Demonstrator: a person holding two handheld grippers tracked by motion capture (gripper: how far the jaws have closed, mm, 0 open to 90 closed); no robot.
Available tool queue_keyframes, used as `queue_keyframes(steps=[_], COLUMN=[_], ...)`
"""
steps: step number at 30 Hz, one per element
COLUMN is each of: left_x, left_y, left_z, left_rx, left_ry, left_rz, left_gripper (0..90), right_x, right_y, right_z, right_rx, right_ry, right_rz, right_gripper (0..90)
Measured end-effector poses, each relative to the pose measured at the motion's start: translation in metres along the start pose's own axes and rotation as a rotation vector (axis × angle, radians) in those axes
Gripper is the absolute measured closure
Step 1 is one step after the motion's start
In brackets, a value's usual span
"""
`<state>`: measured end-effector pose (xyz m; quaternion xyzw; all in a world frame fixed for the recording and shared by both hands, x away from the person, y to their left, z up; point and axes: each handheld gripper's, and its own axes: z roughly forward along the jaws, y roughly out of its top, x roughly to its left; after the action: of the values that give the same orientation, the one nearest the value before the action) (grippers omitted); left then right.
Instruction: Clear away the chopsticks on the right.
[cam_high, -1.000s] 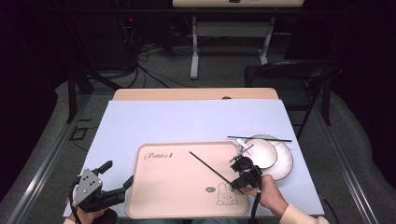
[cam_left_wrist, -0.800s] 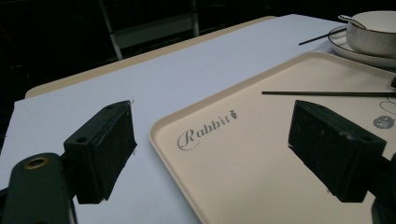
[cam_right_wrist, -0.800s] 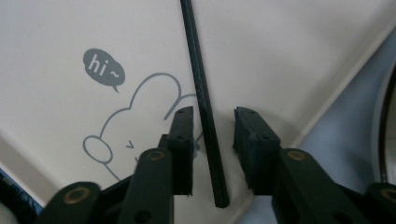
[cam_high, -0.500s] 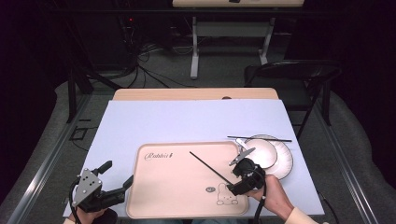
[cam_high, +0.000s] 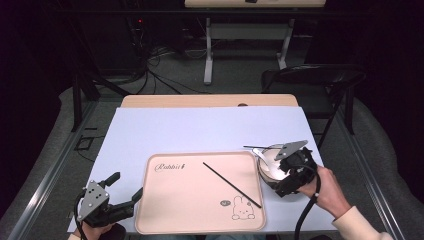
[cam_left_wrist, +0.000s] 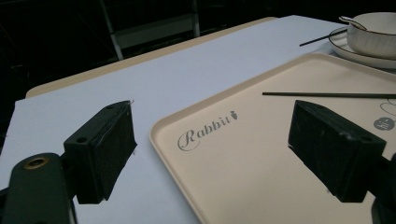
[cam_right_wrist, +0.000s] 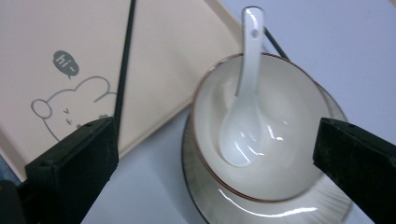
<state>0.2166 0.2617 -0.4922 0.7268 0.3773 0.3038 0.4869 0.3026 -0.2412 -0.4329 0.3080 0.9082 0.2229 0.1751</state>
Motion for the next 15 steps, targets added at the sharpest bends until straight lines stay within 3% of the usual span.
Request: queue_keyframes(steps=[3,7,8,10,12,15], left_x=[0.000,0.000,0.000,0.000,0.000,0.000], left_y=[0.000,0.000,0.000,0.000,0.000,0.000], left_z=[0.000,0.000,0.000,0.000,0.000,0.000], left_rx=[0.000,0.001,0.001,0.000,0.000,0.000], left_ry=[0.001,0.000,0.001,0.001,0.001,0.002], left_rz=[0.002,0.001,0.002,0.001,0.000,-0.001], left_gripper=[14.6,14.6,14.7,14.6,14.6,14.7], right_x=[-0.011,-0.030,-0.042,-0.047,-0.061,-0.071], right_y=[-0.001,-0.002,-0.001,-0.001,-0.001,0.000], right_z=[-0.005,-0.012,-0.012,-0.012,-0.010,-0.008], right_rx=[0.006,0.042,0.069,0.069,0.108,0.133], right_ry=[-0.008,-0.023,-0.030,-0.016,-0.011,-0.014], right_rz=[-0.014,-0.076,-0.102,-0.126,-0.151,-0.165], right_gripper=[0.0,0.0,0.0,0.0,0.0,0.0])
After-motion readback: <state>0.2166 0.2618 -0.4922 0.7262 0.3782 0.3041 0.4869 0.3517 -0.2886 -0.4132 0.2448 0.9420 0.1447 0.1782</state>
